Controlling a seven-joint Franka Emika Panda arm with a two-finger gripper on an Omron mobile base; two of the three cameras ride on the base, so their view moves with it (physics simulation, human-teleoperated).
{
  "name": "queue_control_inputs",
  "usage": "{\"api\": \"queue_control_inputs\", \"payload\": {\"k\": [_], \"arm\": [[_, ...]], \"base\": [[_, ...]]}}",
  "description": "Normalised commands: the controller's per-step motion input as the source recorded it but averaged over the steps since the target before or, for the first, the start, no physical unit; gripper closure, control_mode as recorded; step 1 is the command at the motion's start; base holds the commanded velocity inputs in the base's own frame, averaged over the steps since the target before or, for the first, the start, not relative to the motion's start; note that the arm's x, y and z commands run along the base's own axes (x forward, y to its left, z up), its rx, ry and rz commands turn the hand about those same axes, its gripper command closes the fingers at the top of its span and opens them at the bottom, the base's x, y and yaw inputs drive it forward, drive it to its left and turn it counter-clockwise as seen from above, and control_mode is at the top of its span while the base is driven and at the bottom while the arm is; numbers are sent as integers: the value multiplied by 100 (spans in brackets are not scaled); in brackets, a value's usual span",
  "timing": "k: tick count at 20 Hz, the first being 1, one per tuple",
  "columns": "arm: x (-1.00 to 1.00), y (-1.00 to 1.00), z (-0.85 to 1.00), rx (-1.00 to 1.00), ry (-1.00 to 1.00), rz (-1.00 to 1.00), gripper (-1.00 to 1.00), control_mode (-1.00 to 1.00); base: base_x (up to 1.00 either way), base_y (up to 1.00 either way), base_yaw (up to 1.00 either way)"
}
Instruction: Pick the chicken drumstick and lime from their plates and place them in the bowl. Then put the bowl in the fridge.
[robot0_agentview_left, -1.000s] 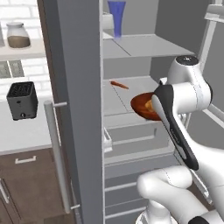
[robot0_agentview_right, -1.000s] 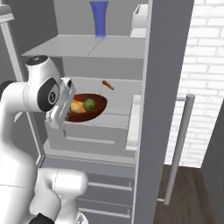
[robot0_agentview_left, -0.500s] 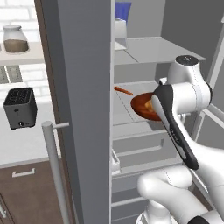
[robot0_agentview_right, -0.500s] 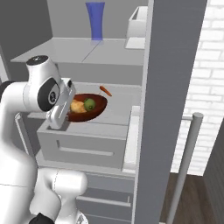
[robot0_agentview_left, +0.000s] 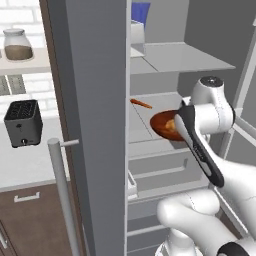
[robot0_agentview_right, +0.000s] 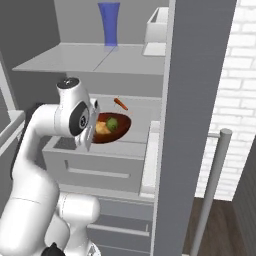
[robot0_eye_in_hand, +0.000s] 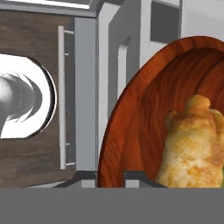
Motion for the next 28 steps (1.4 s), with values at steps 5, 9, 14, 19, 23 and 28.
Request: {"api": "queue_control_inputs", "payload": {"k": [5, 9, 14, 19, 23, 28], "arm": [[100, -37, -39, 1, -3, 8, 100, -100], [97, -17, -27, 4, -1, 4, 100, -100], [82, 0, -20, 4, 0, 0, 100, -100], [49, 0, -39, 0, 0, 0, 100, -100], [36, 0, -22, 0, -2, 0, 100, -100], [39, 0, 0, 0, -6, 0, 100, -100]], "base": [[0, 0, 0], [0, 0, 0], [0, 0, 0], [0, 0, 0], [0, 0, 0], [0, 0, 0]]}}
